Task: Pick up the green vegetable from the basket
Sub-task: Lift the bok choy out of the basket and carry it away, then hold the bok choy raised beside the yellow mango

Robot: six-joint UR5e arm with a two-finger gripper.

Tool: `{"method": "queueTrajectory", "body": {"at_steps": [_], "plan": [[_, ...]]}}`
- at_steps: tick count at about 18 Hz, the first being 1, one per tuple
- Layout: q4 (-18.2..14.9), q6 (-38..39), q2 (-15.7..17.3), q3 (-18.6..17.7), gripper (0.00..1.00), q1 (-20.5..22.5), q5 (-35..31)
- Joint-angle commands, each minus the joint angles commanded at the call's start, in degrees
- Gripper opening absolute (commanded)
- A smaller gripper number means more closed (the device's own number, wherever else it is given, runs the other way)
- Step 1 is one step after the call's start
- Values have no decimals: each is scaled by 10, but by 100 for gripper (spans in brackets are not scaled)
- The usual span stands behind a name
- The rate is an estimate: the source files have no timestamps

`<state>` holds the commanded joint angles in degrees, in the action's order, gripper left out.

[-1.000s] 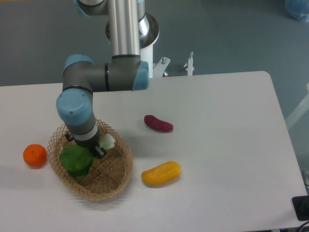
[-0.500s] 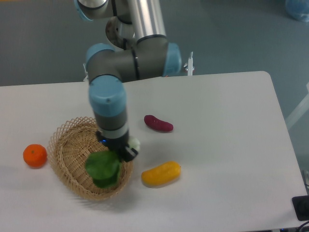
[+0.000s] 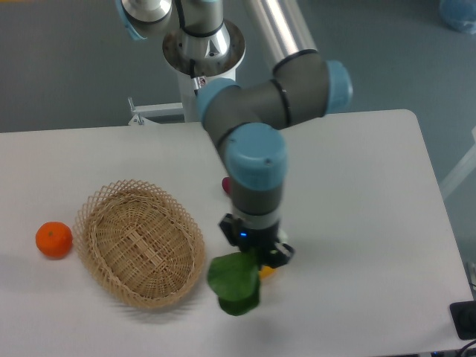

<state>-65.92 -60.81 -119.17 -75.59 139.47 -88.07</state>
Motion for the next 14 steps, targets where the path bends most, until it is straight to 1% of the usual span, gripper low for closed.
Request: {"method": "queueTrajectory", "body": {"at_steps": [1,3,5,9,11,14], "plan": [[-1,-18,-4,8,27,14,0],[-2,-54,-9,19,27,22,0],[-2,-84,-16,20,27,42,-2],[0,-177,-24,25,27,67,-8],[-1,-191,-33,35,27,72,-8],[0,-200,-39,40,27,72,-14]]}}
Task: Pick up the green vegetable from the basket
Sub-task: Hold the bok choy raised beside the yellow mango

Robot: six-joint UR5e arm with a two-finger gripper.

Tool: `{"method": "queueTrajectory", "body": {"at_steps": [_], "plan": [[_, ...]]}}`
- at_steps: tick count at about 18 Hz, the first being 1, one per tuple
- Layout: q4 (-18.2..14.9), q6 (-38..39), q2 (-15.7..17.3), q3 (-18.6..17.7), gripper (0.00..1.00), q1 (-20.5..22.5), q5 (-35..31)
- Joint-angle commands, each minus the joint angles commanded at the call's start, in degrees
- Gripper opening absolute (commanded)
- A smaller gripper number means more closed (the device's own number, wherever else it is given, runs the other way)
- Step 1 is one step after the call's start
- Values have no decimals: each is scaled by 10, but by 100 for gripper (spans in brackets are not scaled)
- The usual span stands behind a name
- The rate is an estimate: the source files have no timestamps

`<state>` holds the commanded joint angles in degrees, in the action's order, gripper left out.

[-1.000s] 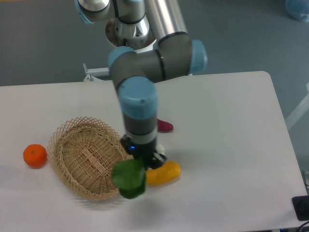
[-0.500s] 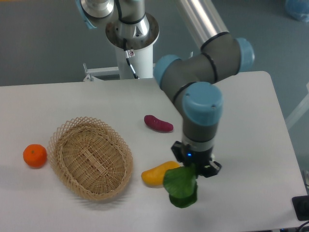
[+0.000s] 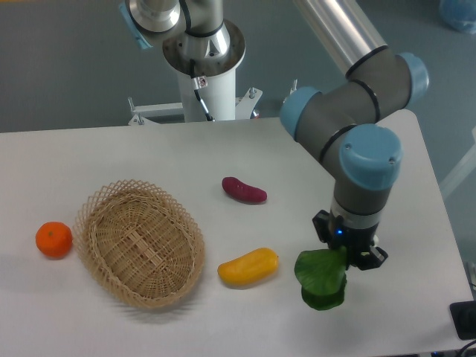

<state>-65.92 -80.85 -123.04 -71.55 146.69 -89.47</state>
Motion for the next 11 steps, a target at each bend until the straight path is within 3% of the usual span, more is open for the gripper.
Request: {"method": "queueTrajectory", "body": {"at_steps": [11], "plan": [[-28,-42,-10,25,26,15,-4]]}}
